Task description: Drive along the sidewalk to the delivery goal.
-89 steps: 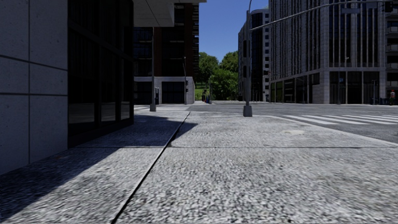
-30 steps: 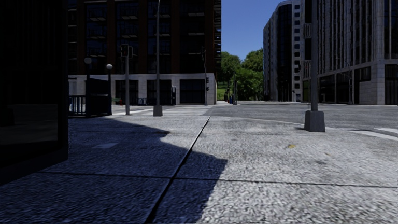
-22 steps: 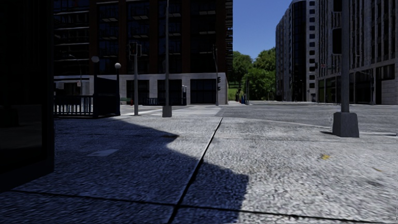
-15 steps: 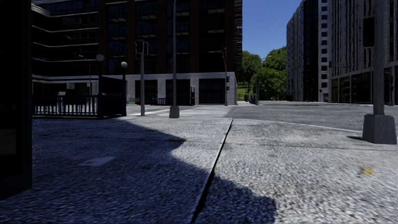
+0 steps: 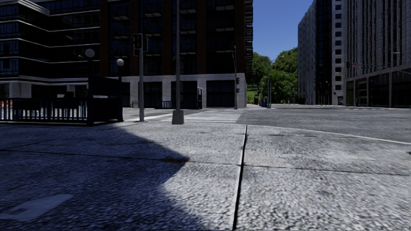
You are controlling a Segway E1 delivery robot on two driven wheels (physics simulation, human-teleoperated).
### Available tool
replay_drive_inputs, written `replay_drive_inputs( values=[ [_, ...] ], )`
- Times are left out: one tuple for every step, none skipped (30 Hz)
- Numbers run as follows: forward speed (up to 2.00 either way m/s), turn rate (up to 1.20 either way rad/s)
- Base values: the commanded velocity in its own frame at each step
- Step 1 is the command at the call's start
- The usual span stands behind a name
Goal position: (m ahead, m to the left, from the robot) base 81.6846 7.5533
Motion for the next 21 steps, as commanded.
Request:
replay_drive_inputs(
  values=[
    [2.0, 0.0],
    [2.0, 0.0],
    [2.0, 0.0],
    [2.0, 0.0],
    [2.0, 0.0],
    [2.0, 0.0],
    [2.0, 0.0],
    [2.0, 0.0],
    [2.0, 0.0],
    [2.0, 0.0],
    [2.0, 0.0],
    [2.0, 0.0],
    [2.0, 0.0],
    [2.0, 0.0],
    [2.0, 0.0],
    [2.0, 0.0],
    [2.0, 0.0],
    [2.0, 0.0],
    [2.0, 0.0],
    [2.0, 0.0],
    [2.0, 0.0]
  ],
)
